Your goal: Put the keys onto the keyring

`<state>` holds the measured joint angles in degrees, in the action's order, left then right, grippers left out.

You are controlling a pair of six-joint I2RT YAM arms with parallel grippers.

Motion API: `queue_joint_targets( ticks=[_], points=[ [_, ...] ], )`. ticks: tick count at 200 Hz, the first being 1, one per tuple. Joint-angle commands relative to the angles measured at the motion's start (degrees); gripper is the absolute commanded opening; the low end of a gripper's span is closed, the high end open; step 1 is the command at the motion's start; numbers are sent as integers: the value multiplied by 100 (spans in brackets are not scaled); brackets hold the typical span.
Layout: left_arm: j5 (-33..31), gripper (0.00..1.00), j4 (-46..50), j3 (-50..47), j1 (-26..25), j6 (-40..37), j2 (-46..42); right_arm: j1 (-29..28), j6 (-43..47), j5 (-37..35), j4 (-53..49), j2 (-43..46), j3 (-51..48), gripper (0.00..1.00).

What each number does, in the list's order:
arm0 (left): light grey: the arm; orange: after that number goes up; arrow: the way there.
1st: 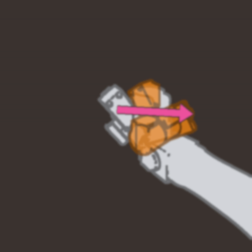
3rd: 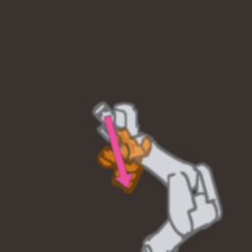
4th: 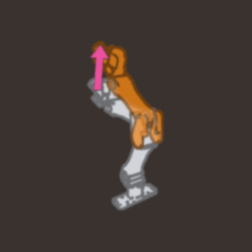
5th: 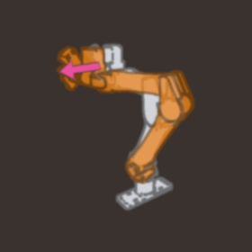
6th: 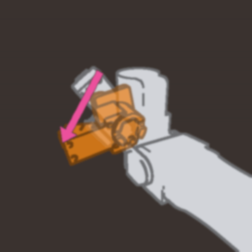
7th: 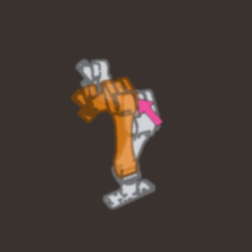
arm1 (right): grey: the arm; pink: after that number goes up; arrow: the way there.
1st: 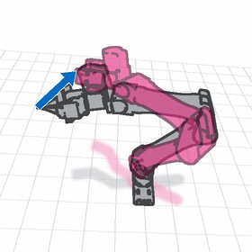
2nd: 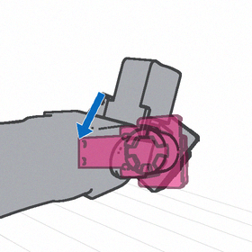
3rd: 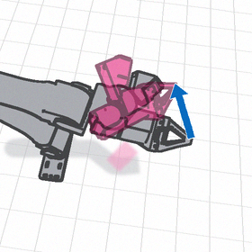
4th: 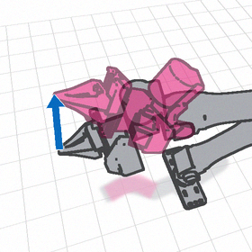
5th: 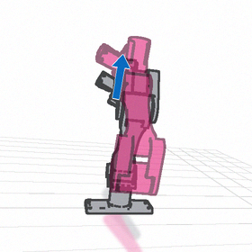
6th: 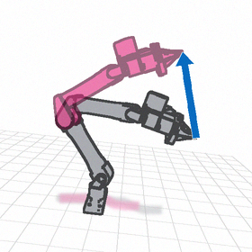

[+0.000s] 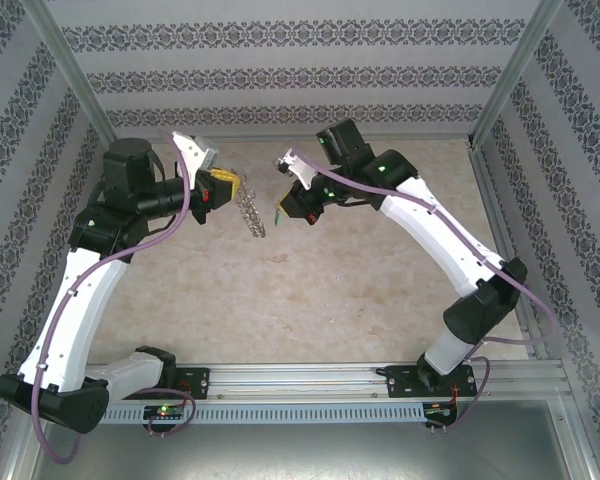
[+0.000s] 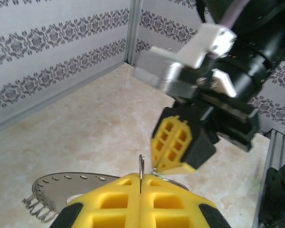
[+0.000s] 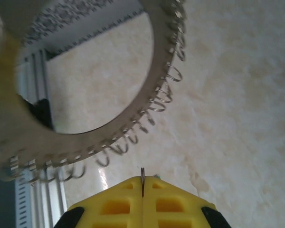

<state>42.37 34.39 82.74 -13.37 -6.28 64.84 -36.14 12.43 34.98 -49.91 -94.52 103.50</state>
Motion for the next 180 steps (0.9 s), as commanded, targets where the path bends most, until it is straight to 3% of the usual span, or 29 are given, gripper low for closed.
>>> queue_joint_targets(
  ticks=[1, 47, 74, 149, 180],
  points=[
    [-62, 0, 171, 331, 45, -409, 24, -47, 106, 492, 104, 185, 245, 0],
    [270, 0, 317, 351, -34, -496, 130, -418, 333, -22, -650, -296, 1256, 0],
    [252, 0, 401, 401, -46, -540, 152, -621, 72, -935, -760, -520, 1654, 0],
    [226, 0, 443, 541, -131, -670, 343, -854, -247, -2165, -448, -434, 1656, 0],
    [202, 0, 437, 576, -157, -699, 371, -860, -192, -2298, -397, -428, 1828, 0]
  ],
)
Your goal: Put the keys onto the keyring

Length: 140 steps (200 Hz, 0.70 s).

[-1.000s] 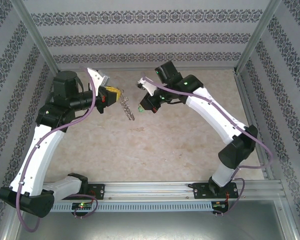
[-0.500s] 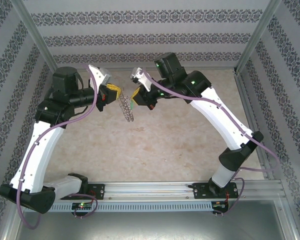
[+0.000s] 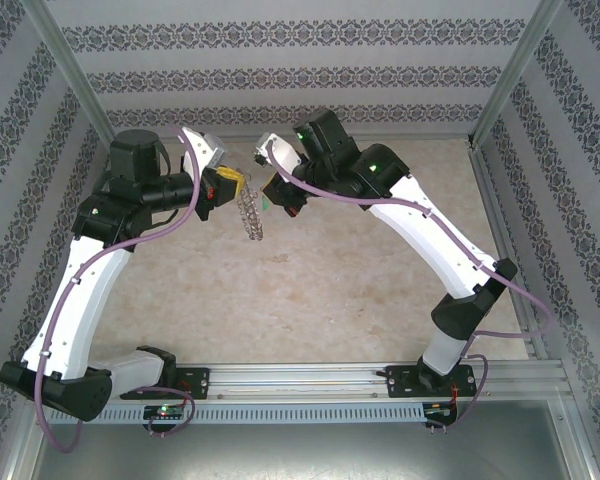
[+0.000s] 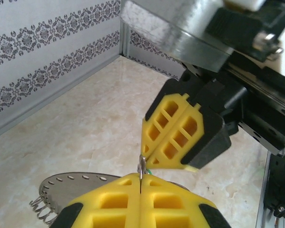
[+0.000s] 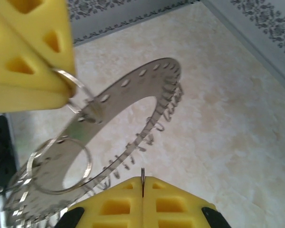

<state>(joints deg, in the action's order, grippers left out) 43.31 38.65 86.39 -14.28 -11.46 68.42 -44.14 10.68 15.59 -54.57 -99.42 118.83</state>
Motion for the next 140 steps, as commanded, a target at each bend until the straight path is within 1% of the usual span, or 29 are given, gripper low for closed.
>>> queue_joint_targets(
  ticks=[1, 21, 40, 102, 140],
  points=[
    [103, 0, 11, 207, -70, -181, 13, -60, -6, -357, 64, 58, 311, 0],
    [30, 0, 17, 219, -78, -211, 7, -153, 65, -449, -59, -92, 636, 0],
    [-5, 0, 32, 217, -78, -225, 5, -223, 25, -463, 32, -97, 731, 0],
    [-27, 0, 17, 234, -93, -179, 0, -235, 32, 29, 265, 90, 392, 0],
    [-7, 0, -7, 259, -122, -164, 8, -260, -33, 324, 263, 37, 466, 0]
  ],
)
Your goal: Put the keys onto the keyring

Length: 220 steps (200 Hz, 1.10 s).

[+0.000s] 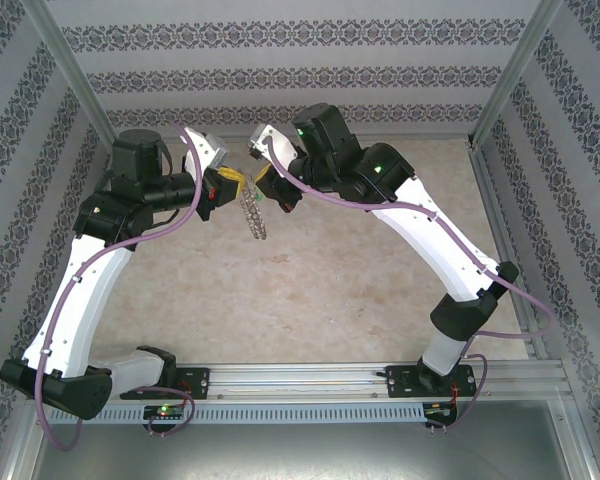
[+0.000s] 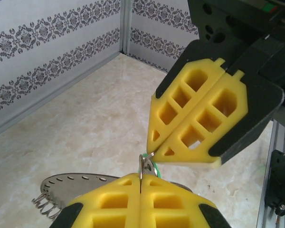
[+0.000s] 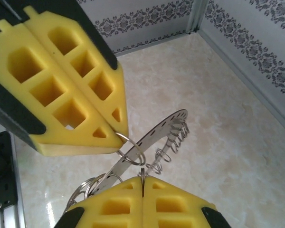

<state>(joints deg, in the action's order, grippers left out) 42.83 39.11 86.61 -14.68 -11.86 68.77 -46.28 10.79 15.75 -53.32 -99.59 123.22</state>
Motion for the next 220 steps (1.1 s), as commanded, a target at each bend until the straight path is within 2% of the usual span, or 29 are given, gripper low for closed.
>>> queue_joint_targets(
  ticks=[1, 100, 220],
  points=[
    [41, 0, -57, 235, -77, -129, -24, -47, -47, 312, 143, 54, 27, 0],
    [18, 0, -5, 145, -105, -142, -143, -48, -291, 346, 402, 14, 91, 0],
    [-78, 0, 125, 97, -148, -325, -247, 157, -672, 158, -243, -534, 814, 0]
  ],
)
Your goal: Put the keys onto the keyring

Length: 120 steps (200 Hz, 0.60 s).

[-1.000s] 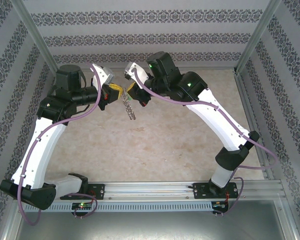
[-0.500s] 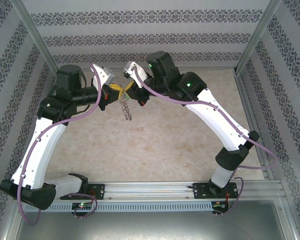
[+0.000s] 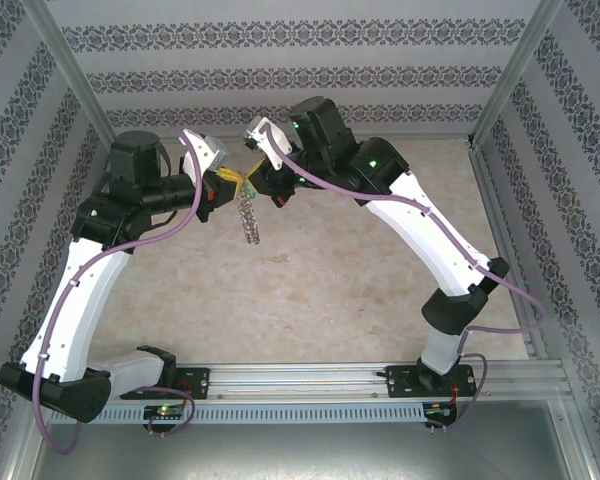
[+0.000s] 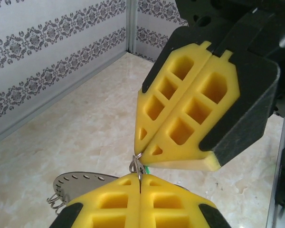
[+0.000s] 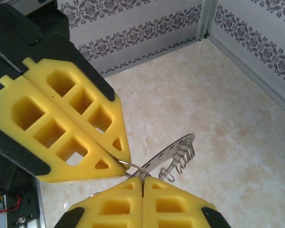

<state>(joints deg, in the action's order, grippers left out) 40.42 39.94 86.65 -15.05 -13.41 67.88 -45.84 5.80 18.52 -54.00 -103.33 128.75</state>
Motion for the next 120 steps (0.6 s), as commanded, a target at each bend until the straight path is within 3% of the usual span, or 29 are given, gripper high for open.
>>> queue_joint_targets(
  ticks=[1, 120],
  points=[
    [165, 0, 45, 91, -111, -170, -159, 121, -179, -120, -179, -161, 263, 0],
    [113, 0, 75, 108, -149, -303, -135, 524, -623, 355, -244, -375, 499, 0]
  ],
)
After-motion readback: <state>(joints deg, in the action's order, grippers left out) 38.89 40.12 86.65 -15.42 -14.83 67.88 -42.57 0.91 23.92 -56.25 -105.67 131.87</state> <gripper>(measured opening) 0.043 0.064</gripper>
